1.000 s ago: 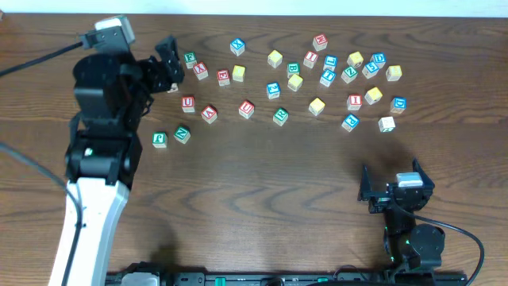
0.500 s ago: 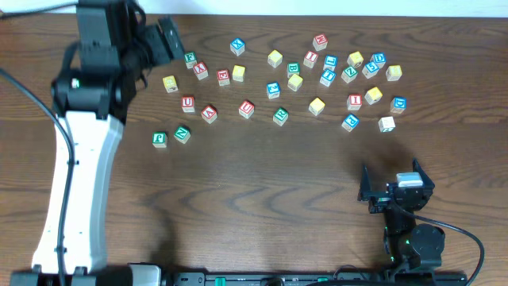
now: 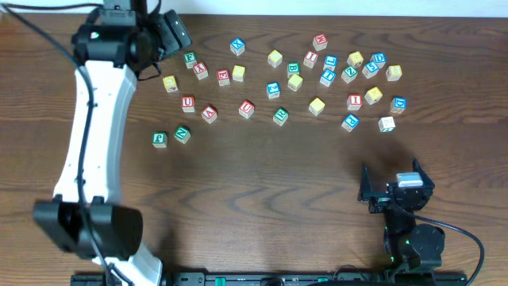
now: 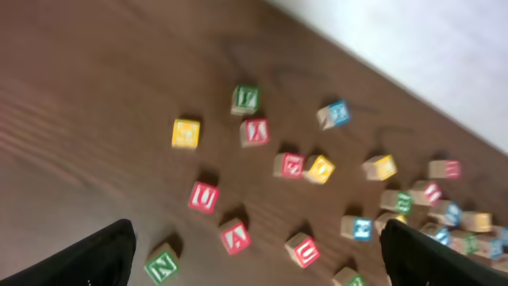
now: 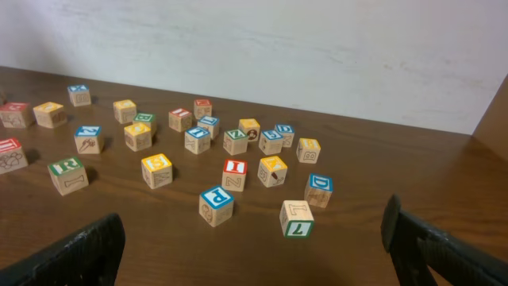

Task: Spell out AI2
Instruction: 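Reach the left gripper forward over the red-lettered A block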

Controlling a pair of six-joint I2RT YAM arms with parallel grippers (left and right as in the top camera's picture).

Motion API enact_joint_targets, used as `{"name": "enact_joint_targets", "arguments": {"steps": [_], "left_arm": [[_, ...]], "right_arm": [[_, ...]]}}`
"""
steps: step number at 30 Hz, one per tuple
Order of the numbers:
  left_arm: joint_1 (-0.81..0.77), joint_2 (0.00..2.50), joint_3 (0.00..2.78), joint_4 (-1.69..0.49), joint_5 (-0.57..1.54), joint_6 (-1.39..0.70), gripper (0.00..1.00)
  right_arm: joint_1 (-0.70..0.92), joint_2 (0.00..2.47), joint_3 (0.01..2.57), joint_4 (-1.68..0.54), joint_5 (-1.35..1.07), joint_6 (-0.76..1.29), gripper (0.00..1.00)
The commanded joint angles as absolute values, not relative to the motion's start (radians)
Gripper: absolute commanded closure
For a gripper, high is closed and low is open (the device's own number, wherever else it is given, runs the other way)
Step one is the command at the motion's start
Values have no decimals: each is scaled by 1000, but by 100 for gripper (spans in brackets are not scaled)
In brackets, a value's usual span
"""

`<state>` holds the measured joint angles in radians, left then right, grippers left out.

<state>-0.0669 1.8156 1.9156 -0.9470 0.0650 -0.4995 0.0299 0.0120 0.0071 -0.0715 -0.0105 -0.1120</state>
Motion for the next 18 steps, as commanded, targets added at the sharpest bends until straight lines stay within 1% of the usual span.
{"name": "enact_joint_targets", "arguments": {"steps": [1,9,18], "left_arm": [[-62,1874,1936,-965,93,-529,3],[-72,1986,1936,-987,154,-529,3],[-152,2085,1936,-998,139,-537,3]], "right_arm": [[25,6,6,-77,-7,-98,1],[25,6,6,-77,-7,-97,1],[25,6,6,-77,-7,-98,1]]}}
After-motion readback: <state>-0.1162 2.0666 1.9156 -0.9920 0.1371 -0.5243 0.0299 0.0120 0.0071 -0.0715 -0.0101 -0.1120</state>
